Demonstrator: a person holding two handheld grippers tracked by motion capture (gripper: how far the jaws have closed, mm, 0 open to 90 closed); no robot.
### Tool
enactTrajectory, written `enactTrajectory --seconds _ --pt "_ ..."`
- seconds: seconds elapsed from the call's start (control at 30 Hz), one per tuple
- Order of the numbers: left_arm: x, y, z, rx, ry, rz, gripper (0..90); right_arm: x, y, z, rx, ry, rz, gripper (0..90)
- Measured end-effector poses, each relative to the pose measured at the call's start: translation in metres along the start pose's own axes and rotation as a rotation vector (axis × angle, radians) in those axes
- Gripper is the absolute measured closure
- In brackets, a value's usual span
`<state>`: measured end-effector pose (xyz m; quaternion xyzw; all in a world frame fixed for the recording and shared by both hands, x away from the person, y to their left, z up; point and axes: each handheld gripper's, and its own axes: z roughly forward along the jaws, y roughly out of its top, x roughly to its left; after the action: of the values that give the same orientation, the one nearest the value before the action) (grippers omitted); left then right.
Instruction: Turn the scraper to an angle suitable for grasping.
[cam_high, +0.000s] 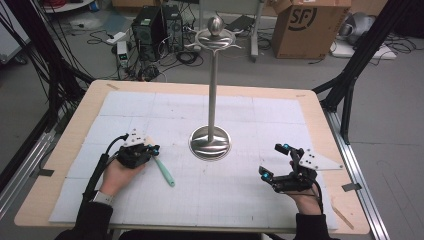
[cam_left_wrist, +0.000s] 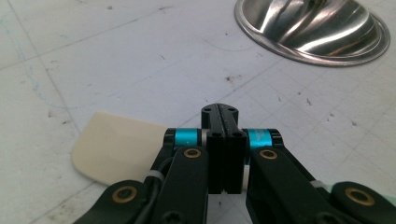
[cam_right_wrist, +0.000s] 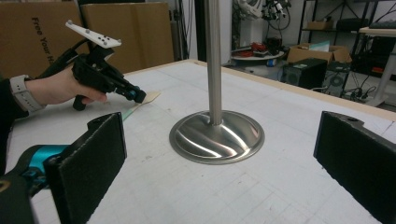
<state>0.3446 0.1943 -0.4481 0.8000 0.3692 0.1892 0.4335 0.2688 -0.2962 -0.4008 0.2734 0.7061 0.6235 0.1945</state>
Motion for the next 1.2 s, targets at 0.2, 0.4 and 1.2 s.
enactTrajectory --seconds 0.2,0.4,1.2 --pt "0.0 0.006 0.011 0.046 0.019 0.021 89.9 0.0 0.0 -0.001 -0.002 0.004 0.0 1.4" --pt "0.004 0.006 0.012 0.076 0.008 0.027 89.9 0.0 -0.001 0.001 0.011 0.001 -0.002 1.4" --pt "-0.002 -0.029 -0.045 0.111 0.003 0.012 90.0 0.003 -0.003 0.004 0.035 0.01 -0.014 1.4"
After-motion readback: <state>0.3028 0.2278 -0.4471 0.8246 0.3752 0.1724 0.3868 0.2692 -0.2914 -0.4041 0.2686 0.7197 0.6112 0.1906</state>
